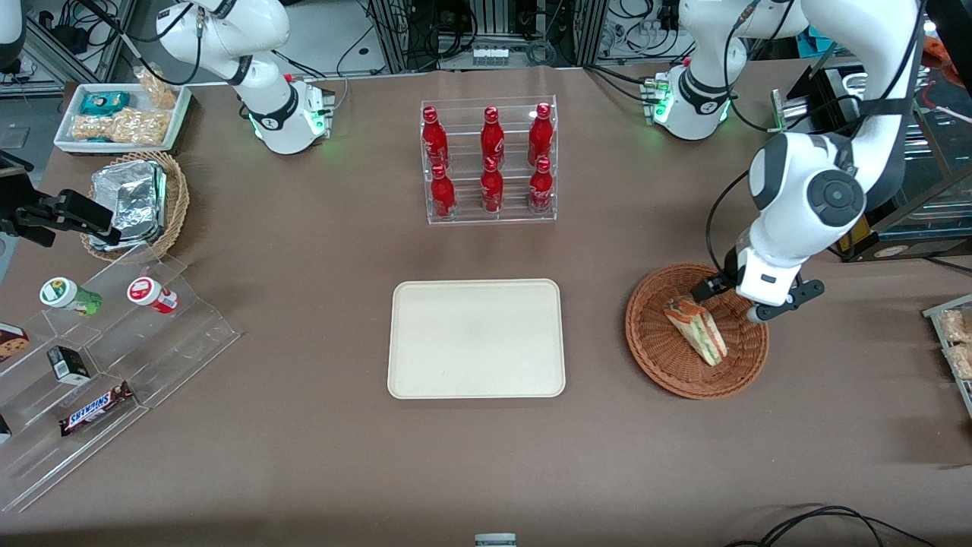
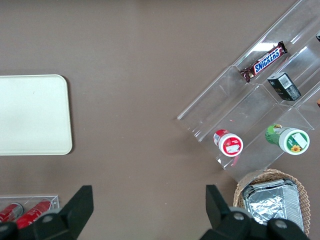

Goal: Place sandwich from basket to tray
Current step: 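Move the open left gripper over the sandwich in the wicker basket, then lower the left gripper and close it on the wrapped sandwich, then lift the sandwich and carry it over the cream tray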

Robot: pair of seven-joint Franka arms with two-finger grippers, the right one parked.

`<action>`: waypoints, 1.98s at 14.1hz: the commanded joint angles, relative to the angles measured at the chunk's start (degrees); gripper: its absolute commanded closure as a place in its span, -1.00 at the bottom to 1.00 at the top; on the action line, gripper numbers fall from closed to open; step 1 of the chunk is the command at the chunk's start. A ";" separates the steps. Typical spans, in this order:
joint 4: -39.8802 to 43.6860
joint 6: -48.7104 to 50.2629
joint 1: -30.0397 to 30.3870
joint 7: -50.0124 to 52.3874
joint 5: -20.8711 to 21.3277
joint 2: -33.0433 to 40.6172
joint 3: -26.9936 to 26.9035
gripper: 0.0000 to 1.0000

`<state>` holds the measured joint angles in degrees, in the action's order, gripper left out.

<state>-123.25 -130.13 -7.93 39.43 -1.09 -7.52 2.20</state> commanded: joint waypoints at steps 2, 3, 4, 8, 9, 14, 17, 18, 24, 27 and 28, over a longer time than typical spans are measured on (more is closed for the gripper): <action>7.22 -0.38 -1.21 14.49 1.09 -7.49 -0.27 -1.00; 8.28 -0.38 -1.21 17.84 1.09 -9.16 -0.27 -1.00; 8.64 -0.47 -1.30 19.09 1.27 -10.48 -0.27 -1.00; 9.60 -0.38 -1.12 19.10 4.43 -13.30 -0.35 -1.00; 10.56 -0.38 -1.12 19.80 4.35 -14.61 -0.27 -0.74; 11.36 1.71 -0.77 19.90 4.26 -14.54 -0.35 0.84; 18.98 13.88 -1.21 19.63 4.08 -14.19 -0.18 0.88; 22.49 19.77 -1.56 19.02 3.56 -14.19 0.08 0.91; 35.76 22.47 -11.65 15.18 3.91 -21.46 2.90 1.00; 43.86 20.55 -14.48 6.90 1.28 -26.48 5.86 0.92; 45.97 17.58 -14.83 6.71 1.27 -28.49 7.71 0.92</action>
<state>-84.44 -110.52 -22.11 49.09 1.01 -30.90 7.36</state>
